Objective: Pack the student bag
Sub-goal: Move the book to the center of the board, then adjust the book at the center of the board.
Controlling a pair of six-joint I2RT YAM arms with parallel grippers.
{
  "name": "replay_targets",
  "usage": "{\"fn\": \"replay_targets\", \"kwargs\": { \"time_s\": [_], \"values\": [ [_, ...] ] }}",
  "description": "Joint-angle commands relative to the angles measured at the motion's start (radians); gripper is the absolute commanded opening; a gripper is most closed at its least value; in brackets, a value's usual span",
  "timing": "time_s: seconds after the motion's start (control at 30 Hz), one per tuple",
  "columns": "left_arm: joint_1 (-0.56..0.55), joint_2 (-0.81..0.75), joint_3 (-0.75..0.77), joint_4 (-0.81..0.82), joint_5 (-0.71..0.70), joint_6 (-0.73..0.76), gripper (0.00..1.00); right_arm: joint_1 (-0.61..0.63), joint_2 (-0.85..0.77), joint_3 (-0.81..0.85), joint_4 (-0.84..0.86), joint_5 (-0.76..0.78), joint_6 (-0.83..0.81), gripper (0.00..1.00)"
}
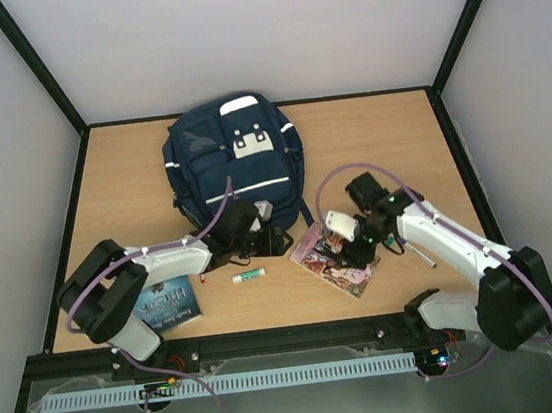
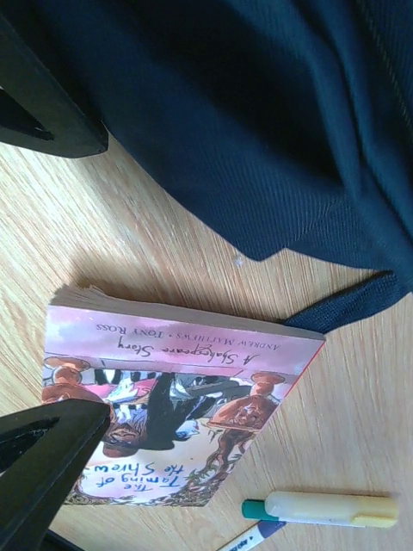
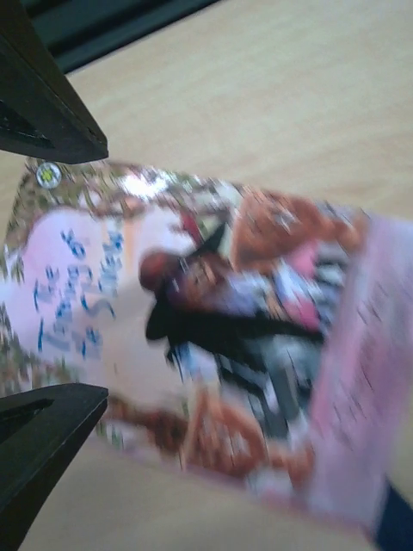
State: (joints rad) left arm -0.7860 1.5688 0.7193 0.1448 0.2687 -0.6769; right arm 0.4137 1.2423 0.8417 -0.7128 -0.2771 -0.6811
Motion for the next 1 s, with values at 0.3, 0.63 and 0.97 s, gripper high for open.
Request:
{"fn": "replay_targets", "kwargs": {
  "time_s": [0.3,0.63,0.97],
  "values": [
    [-0.054,0.181,0.136,0.000,0.021,0.022,0.76,0.357,-0.033,-0.223,0.055,0.260,0.147,0.74],
    [-0.123,0.195,0.132,-0.022,0.030,0.035,0.66,0.394,0.006,-0.295,0.152,0.544,0.148,0.70],
    [-0.278,0.183,0.099,-0.008,-0.026,0.015,0.58,0.257,-0.146,-0.350,0.149,0.577,0.037,0.69]
  ]
}}
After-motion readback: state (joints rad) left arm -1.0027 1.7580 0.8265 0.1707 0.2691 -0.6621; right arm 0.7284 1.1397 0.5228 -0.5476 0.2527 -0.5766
